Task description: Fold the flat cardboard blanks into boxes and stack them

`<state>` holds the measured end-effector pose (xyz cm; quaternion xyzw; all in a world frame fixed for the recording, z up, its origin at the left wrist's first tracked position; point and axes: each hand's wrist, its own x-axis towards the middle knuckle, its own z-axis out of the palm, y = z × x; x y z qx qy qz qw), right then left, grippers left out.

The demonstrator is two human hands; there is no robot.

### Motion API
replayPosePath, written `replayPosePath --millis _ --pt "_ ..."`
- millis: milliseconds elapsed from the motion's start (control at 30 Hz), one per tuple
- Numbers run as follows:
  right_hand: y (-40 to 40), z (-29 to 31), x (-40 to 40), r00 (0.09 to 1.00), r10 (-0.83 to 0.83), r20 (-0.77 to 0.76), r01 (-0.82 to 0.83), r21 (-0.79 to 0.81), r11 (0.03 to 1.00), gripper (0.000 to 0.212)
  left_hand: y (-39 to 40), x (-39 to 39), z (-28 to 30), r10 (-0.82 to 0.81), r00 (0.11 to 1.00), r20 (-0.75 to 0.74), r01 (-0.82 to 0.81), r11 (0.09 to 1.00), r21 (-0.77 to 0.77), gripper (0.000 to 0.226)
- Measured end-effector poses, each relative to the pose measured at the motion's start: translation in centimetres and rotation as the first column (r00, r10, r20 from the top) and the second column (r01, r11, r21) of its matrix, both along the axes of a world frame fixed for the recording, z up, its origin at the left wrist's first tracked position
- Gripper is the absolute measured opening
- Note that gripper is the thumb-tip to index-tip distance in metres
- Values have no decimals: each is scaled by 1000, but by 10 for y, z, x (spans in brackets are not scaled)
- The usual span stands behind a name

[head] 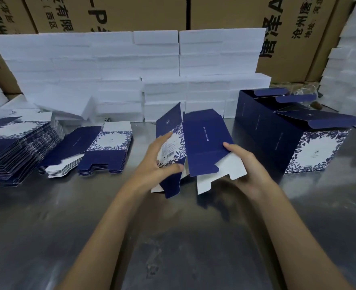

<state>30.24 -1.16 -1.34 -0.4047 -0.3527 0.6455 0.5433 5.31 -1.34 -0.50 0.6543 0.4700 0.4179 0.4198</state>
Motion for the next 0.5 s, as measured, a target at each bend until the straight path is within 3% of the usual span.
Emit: replayPosePath --millis 133,233,400,500 --pt "0 1 -7 999 32 37 -36 91 995 50 -10 10 11 -65 991 -119 74 994 76 84" --pt "0 1 -11 997 75 -32 -72 92 993 56 -13 8 16 -73 989 -131 85 992 90 87" --pt "0 1 -15 991 107 -76 -99 106 989 39 -10 4 13 -86 984 -159 106 987 124 87" --pt "-1 0 -20 992 106 68 -116 168 979 35 -7 6 11 -15 994 -110 35 983 181 70"
